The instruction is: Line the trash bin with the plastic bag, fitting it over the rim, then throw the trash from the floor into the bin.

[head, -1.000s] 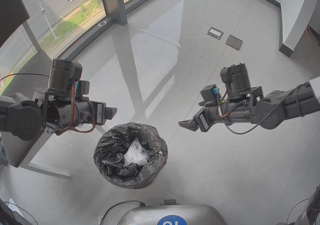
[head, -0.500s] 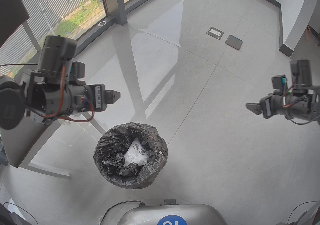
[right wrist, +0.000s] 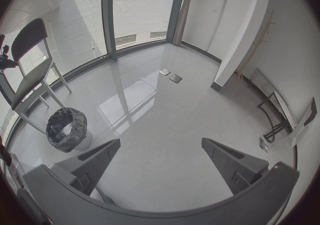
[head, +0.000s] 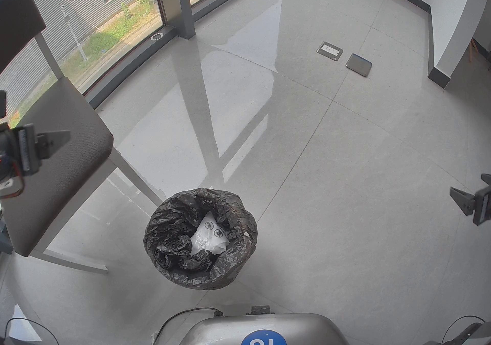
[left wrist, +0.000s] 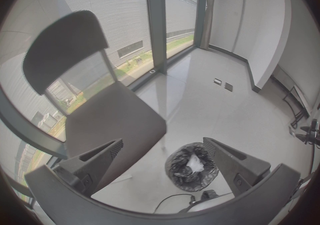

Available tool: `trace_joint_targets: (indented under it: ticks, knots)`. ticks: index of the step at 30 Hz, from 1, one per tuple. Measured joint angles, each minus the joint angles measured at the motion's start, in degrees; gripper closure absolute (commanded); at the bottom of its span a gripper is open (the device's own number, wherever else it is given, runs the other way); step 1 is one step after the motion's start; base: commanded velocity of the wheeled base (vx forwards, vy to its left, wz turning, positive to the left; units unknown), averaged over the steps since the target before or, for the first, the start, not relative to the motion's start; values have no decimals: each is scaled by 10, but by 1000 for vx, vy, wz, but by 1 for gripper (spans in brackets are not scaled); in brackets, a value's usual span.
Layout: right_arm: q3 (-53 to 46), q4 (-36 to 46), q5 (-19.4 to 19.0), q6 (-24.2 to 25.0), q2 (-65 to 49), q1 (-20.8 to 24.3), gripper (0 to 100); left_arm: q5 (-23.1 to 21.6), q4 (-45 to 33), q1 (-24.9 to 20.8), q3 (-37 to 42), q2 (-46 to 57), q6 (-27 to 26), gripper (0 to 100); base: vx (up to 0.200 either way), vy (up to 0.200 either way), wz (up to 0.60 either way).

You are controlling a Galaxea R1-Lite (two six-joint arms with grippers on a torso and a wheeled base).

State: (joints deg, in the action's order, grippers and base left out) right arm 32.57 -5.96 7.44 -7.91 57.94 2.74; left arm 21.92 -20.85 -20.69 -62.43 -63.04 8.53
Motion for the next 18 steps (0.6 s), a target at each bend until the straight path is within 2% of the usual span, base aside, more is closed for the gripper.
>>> trace_joint_targets:
  ticks: [4, 8, 13, 18]
  knots:
    - [-33, 45, 0, 1, -89, -16, 0, 28, -55, 28, 30, 90, -7, 0, 0, 0, 0]
    - [-54, 96, -2, 7, -165, -27, 0, 39, -114, 77, 62, 189, -12, 0, 0, 0, 0]
    - [-81, 135, -4, 20, -253, -35, 0, 32, -155, 124, 119, 321, -31, 0, 0, 0, 0]
    - [-122, 153, -6, 29, -356, -37, 0, 24, -172, 149, 187, 439, -49, 0, 0, 0, 0]
